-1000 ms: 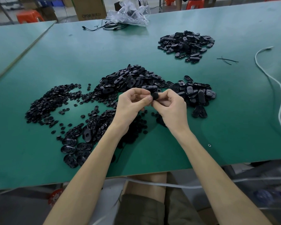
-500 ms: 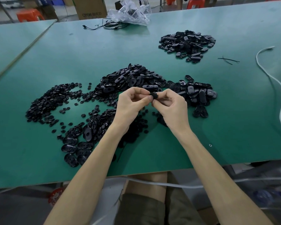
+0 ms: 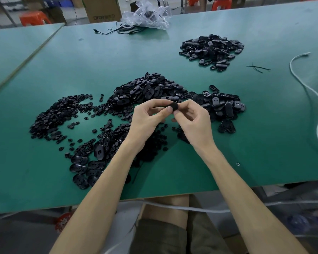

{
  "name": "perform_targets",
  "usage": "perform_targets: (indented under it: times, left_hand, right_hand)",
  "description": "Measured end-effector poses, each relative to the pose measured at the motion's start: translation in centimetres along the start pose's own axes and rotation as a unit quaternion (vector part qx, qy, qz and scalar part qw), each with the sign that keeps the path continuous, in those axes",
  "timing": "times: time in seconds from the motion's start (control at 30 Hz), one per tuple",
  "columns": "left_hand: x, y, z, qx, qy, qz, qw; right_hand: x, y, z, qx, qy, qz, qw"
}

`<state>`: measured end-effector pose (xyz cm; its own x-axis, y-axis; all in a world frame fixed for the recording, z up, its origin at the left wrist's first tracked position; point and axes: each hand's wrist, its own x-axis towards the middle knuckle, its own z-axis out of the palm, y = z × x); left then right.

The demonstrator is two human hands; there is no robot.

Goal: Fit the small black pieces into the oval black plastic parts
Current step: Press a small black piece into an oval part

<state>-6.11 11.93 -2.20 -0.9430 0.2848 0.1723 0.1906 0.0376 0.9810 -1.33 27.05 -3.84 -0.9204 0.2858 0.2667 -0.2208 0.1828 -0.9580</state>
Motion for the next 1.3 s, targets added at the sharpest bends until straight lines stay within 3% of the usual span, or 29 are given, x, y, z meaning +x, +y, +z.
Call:
perform_targets:
  times: [0.33, 0.6, 0.8, 0.97, 1.17, 1.3]
  left_hand:
    - [-0.03, -0.10, 0.18, -0.028, 0.039, 0.013, 0.999]
    - [-0.24, -0.12, 0.45, -0.015, -0.014, 0.013, 1.000]
    - [-0.17, -0.10, 0.19, -0.017, 0.007, 0.025, 0.999]
    - [0.12, -0.40, -0.11, -0.059, 0.029, -0.012, 0.998]
    - [0.14, -0.49, -0.09, -0.055, -0.024, -0.015, 0.998]
    - [0.17, -0.39, -0.17, -0.048, 0.004, 0.014, 0.999]
  right_hand:
    - [-0.02, -0.30, 0.25, -0.005, 0.033, 0.017, 0.999]
    - [-0.05, -0.53, 0.00, -0.010, 0.057, -0.025, 0.998]
    - [-0.08, -0.35, -0.06, -0.022, 0.040, 0.001, 0.999]
    - [-0.10, -0.43, 0.12, -0.034, 0.009, 0.016, 0.999]
    - [-0.11, -0.71, 0.08, -0.027, -0.002, 0.016, 0.999]
    - [-0.18, -0.61, 0.22, -0.031, -0.014, 0.013, 0.999]
